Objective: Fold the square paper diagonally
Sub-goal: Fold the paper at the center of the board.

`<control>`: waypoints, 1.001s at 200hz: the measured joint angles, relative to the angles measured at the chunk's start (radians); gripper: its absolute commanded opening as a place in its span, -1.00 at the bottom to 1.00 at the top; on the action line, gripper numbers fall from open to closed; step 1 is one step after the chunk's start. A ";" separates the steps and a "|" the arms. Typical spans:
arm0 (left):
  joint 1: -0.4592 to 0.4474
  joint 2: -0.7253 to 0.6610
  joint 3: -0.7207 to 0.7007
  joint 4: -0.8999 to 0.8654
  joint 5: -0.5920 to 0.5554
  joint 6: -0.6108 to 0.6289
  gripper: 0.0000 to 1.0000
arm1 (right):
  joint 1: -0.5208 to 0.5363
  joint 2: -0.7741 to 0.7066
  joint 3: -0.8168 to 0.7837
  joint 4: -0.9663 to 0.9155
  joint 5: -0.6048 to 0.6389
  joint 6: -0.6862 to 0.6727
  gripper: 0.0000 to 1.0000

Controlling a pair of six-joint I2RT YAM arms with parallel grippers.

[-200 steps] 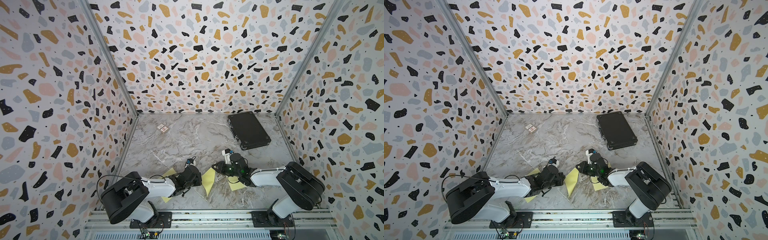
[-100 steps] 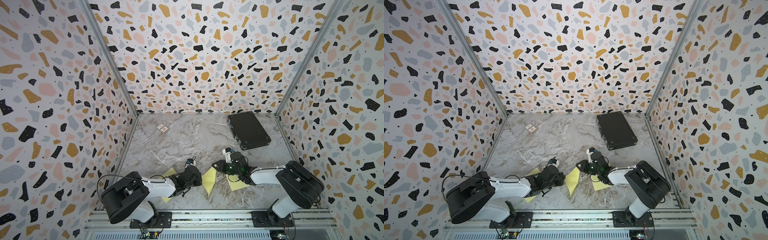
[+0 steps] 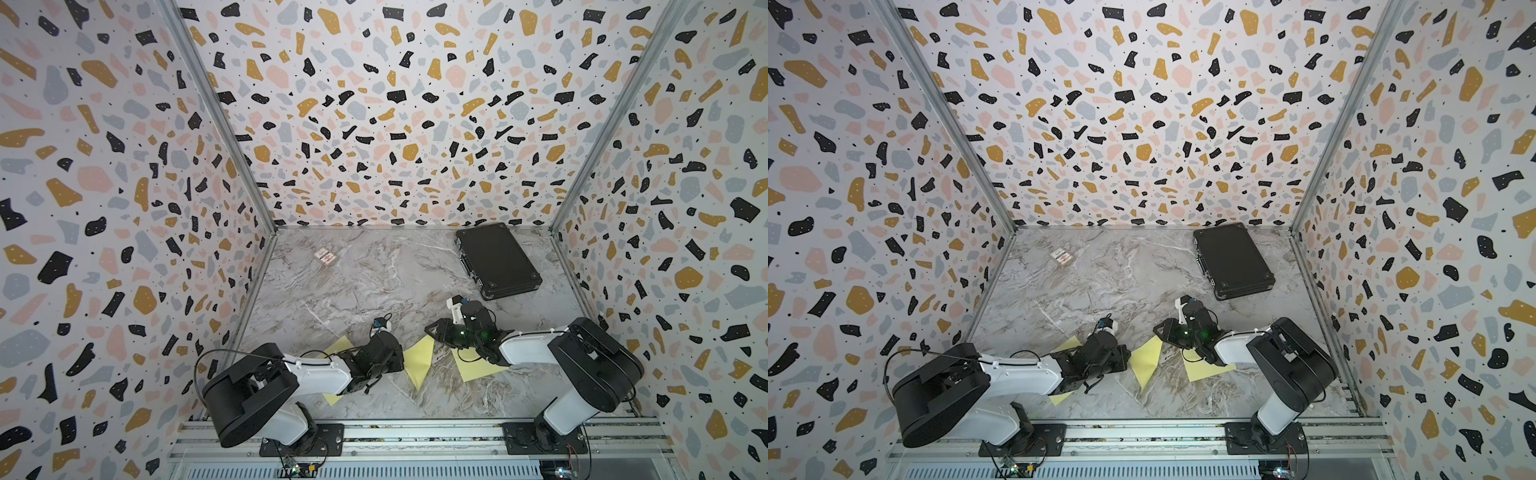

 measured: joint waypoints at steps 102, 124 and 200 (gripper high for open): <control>-0.006 0.018 0.025 -0.018 -0.011 -0.002 -1.00 | 0.089 -0.303 -0.164 -0.287 0.085 0.211 -0.10; -0.006 0.021 0.027 -0.018 -0.011 -0.002 -1.00 | 0.187 -0.303 -0.188 -0.243 0.115 0.299 -0.11; -0.011 0.021 0.027 -0.017 -0.018 -0.002 -1.00 | 0.286 -0.298 -0.223 -0.151 0.236 0.468 -0.16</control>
